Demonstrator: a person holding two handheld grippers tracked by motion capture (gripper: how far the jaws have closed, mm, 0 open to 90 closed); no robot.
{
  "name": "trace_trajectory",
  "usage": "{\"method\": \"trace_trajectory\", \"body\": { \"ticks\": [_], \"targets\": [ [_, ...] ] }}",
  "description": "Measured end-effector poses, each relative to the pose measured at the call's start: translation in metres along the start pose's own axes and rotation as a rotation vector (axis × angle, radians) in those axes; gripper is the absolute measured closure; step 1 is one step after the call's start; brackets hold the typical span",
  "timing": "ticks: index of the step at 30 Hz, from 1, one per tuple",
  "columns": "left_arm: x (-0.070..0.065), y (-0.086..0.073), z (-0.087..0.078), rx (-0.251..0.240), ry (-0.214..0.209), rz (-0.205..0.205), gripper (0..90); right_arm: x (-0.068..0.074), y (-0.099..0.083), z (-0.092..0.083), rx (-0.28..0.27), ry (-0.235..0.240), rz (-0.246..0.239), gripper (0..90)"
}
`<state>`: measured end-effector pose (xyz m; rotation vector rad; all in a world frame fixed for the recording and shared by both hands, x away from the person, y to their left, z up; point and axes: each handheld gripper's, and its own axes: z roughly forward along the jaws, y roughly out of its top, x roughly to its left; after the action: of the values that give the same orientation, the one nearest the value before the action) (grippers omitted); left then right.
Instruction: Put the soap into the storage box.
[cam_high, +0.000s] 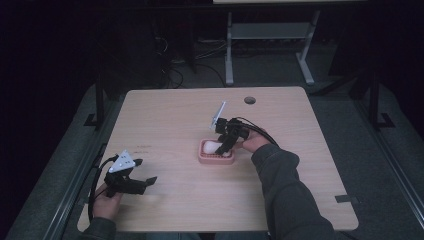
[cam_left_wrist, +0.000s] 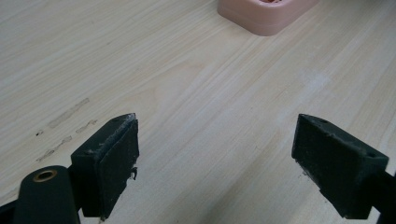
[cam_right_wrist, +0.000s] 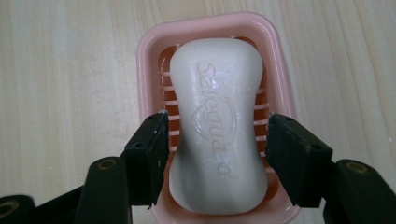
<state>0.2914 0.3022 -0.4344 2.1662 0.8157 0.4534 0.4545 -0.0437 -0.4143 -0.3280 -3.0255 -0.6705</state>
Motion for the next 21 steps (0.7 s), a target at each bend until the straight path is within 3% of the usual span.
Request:
{"method": "trace_trajectory", "body": {
  "ticks": [21],
  "targets": [
    [-0.001, 0.0, 0.001, -0.017, -0.001, -0.012, 14.4, 0.002, -0.004, -0.015, -0.029, -0.023, 0.023, 37.3]
  ]
}}
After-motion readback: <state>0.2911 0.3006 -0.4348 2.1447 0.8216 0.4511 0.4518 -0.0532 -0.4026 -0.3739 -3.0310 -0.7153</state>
